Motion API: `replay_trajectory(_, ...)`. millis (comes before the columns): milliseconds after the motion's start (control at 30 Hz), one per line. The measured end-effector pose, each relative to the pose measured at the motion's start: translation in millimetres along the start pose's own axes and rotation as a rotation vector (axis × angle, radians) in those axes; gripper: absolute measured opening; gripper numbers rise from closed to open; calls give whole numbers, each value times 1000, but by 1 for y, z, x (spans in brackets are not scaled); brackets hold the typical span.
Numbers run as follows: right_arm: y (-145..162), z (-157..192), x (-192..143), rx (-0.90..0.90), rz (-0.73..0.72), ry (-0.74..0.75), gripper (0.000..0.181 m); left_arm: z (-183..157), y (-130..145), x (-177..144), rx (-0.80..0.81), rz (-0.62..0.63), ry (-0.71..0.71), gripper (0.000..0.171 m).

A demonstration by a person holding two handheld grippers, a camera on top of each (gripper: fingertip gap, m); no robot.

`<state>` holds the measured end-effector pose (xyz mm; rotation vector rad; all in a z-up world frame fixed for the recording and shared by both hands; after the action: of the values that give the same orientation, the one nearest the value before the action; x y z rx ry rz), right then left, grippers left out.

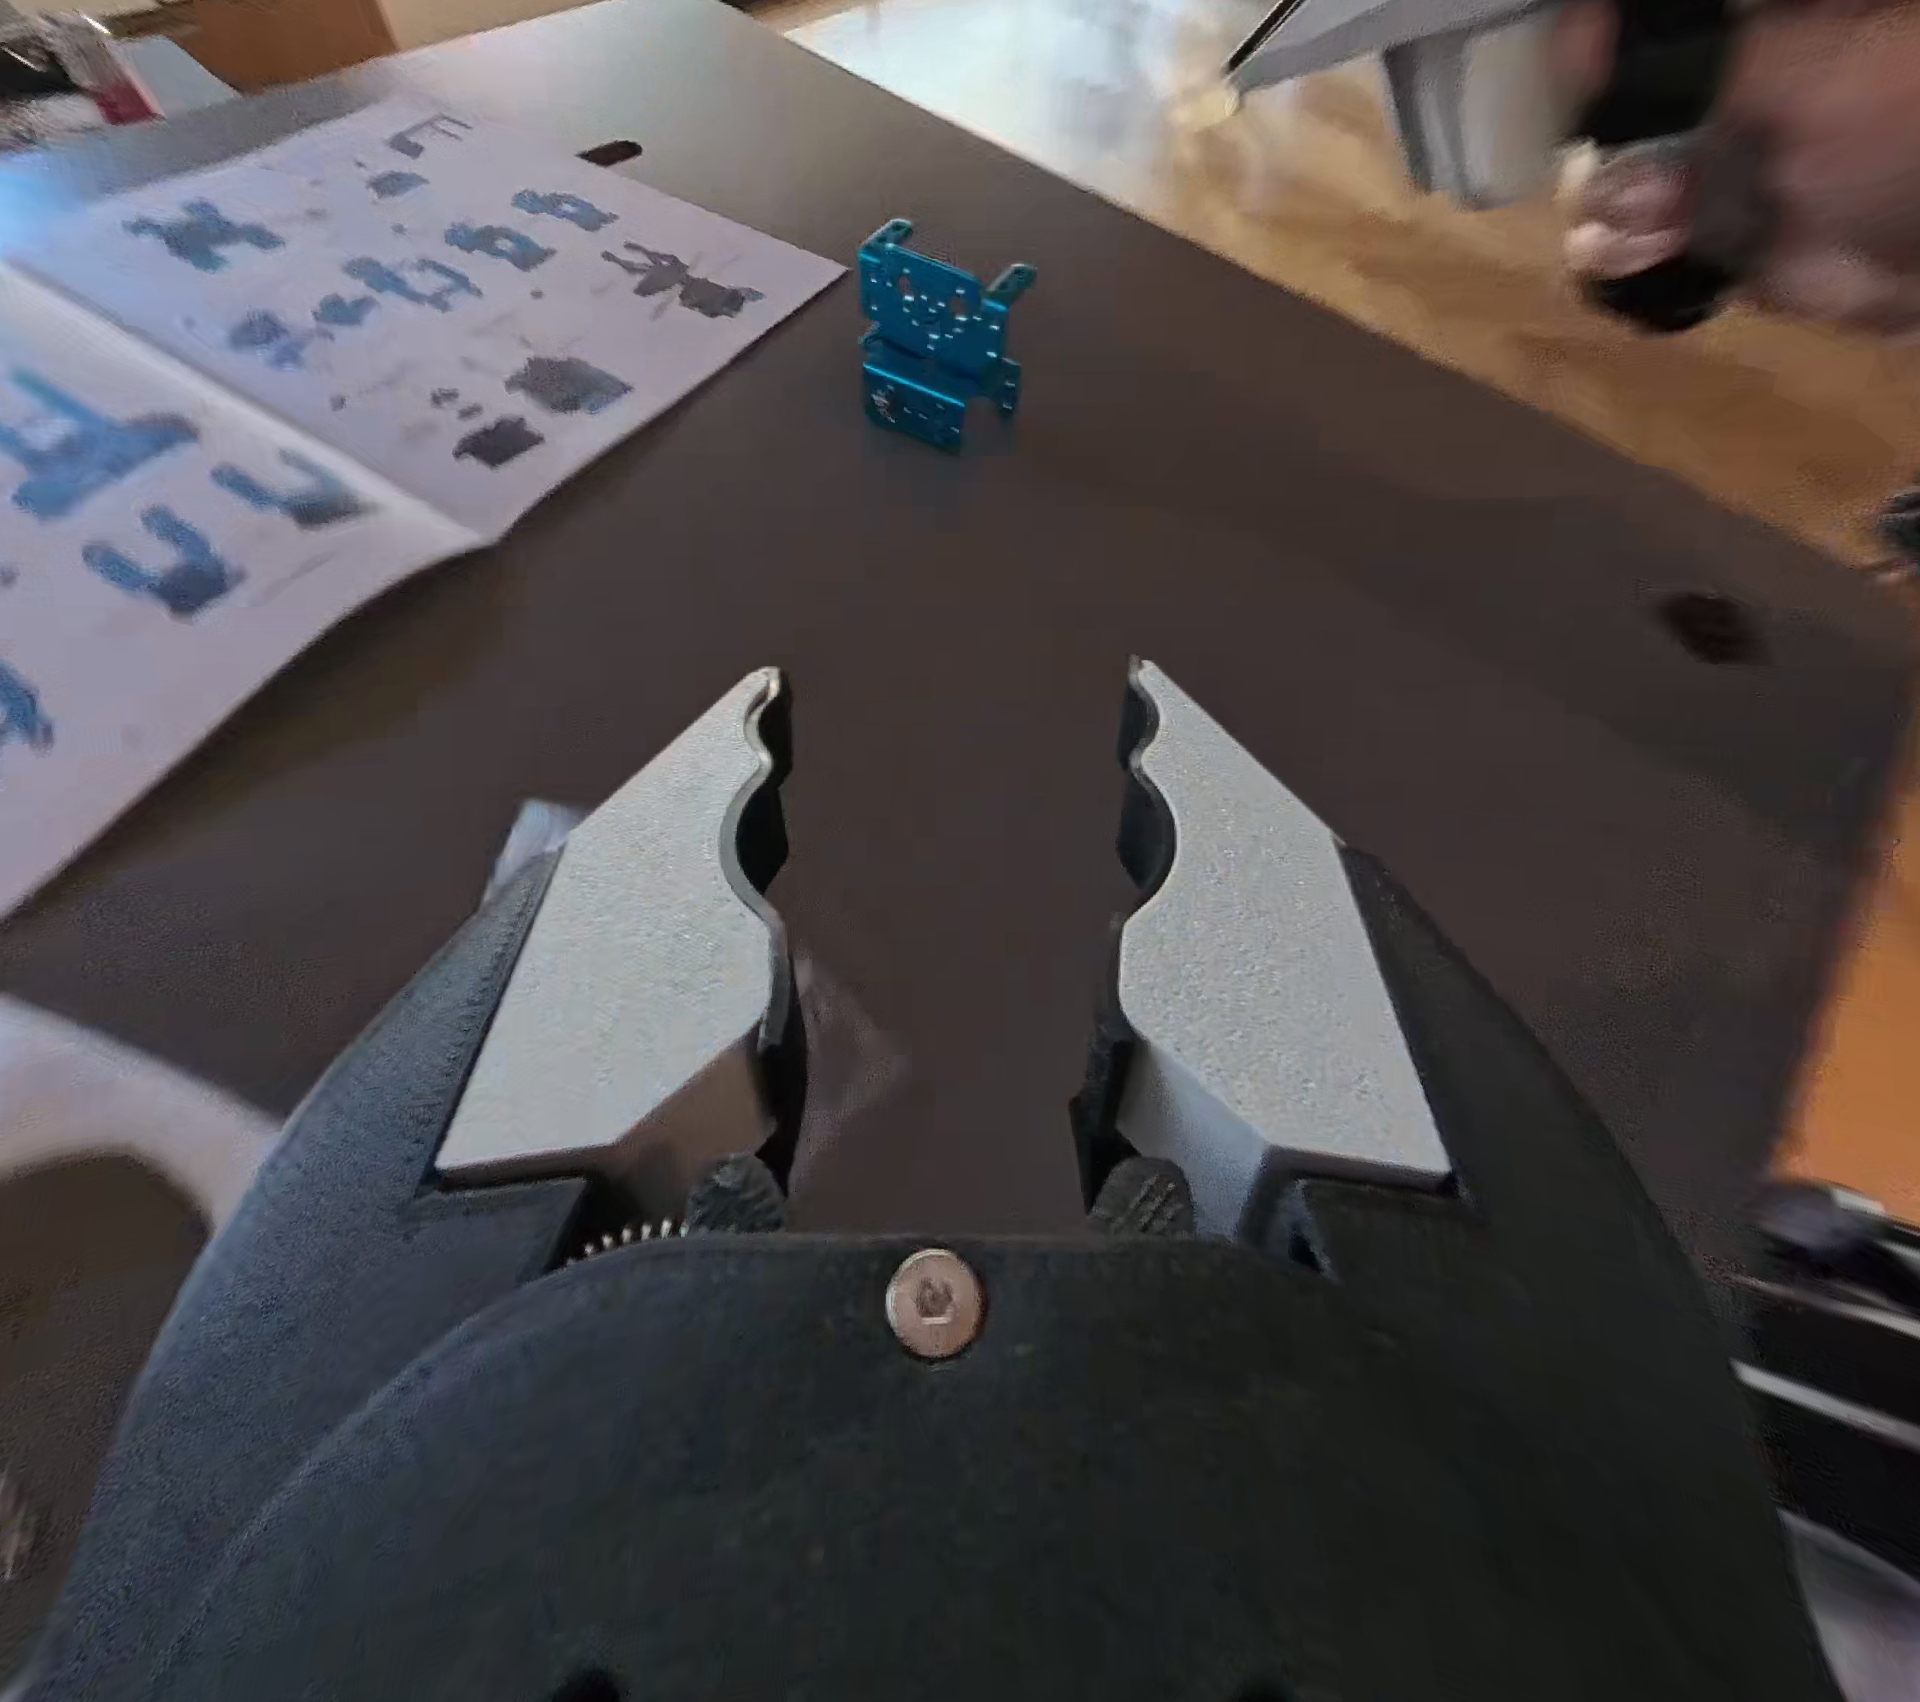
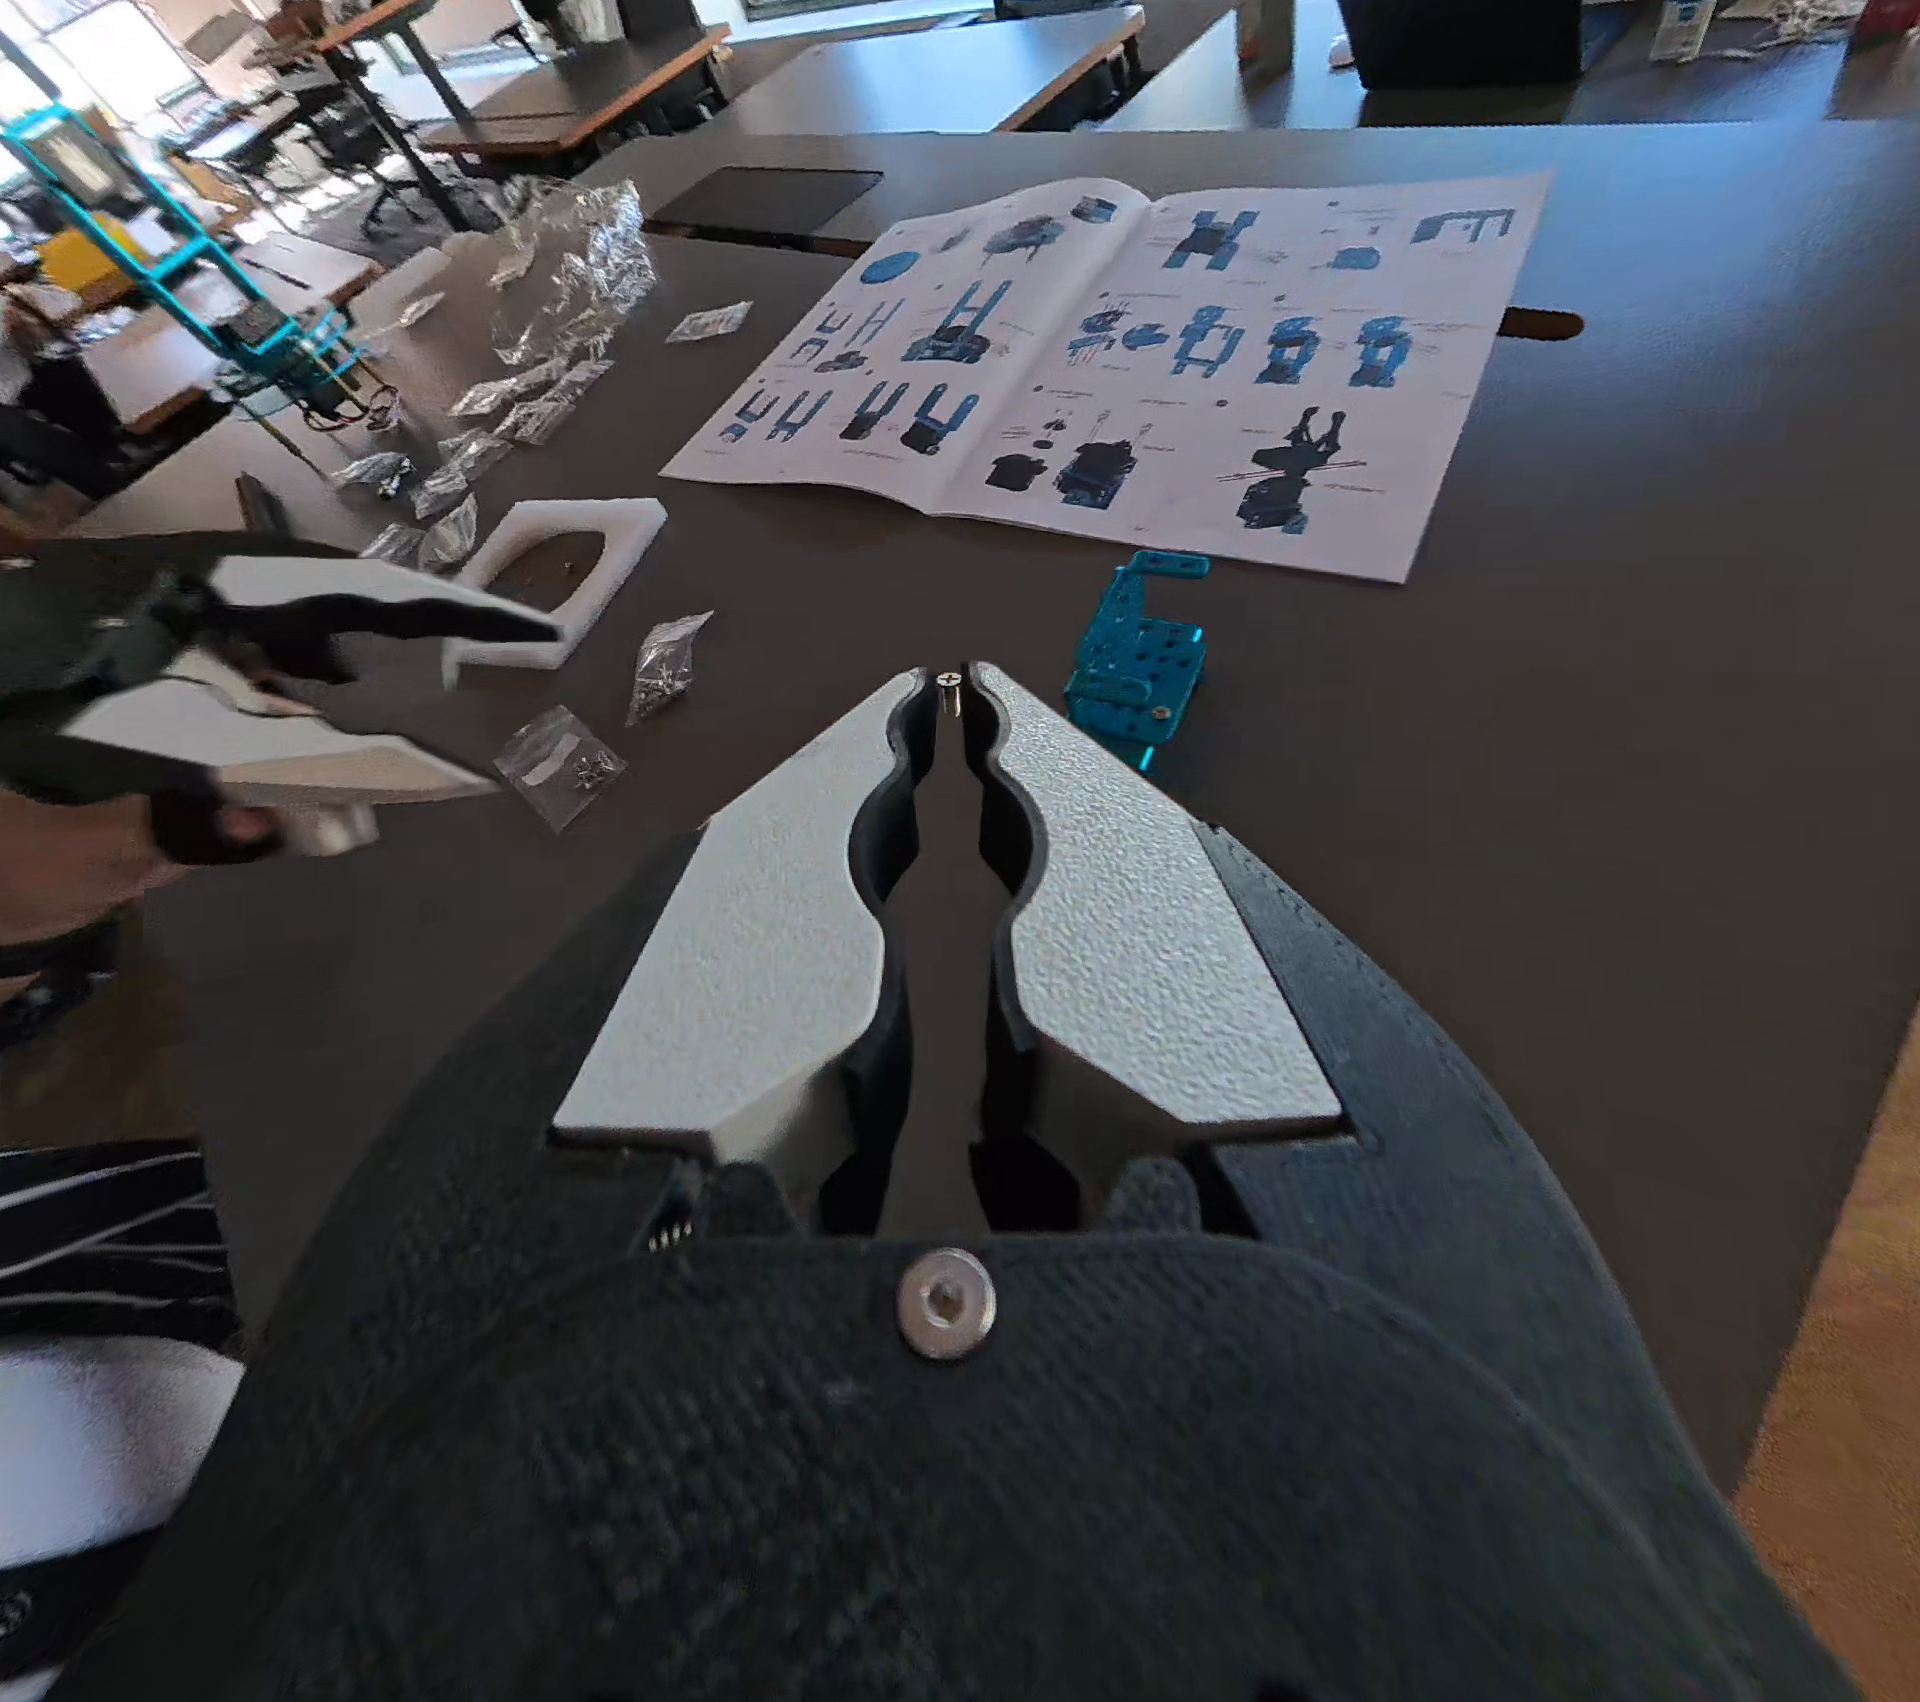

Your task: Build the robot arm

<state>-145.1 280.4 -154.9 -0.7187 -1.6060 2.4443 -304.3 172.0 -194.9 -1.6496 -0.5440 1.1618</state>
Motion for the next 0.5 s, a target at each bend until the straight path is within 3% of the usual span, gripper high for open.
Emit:
replay_trajectory(100, -7, -24, 2, -3, -33, -54, 4, -8, -7, 74, 87, 69, -74, 66)
replay_trajectory(200, -9, -49, 8, -10, -63, -51, 4, -20, -18, 125, -27, 114, -78, 76)
replay_trajectory(333, -13, -64, 10, -7, -131, -57, 4, -19, -28, 163, -166, 103, -201, 81)
replay_trajectory(500, -11, -67, 10, -22, -169, -81, 4, -15, -16, 187, -135, 162, -273, 76)
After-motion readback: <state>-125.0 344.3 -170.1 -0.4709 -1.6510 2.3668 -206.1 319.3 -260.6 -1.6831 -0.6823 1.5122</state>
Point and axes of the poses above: each gripper's, where its closed fingertips meet, x out along the fingers, y out of its underside, z = x × y across the jaws, the point moved 2 cm from there along -x, back along the fingers, and after that the axes turned 5 degrees about -y, right-handed, at the moved point
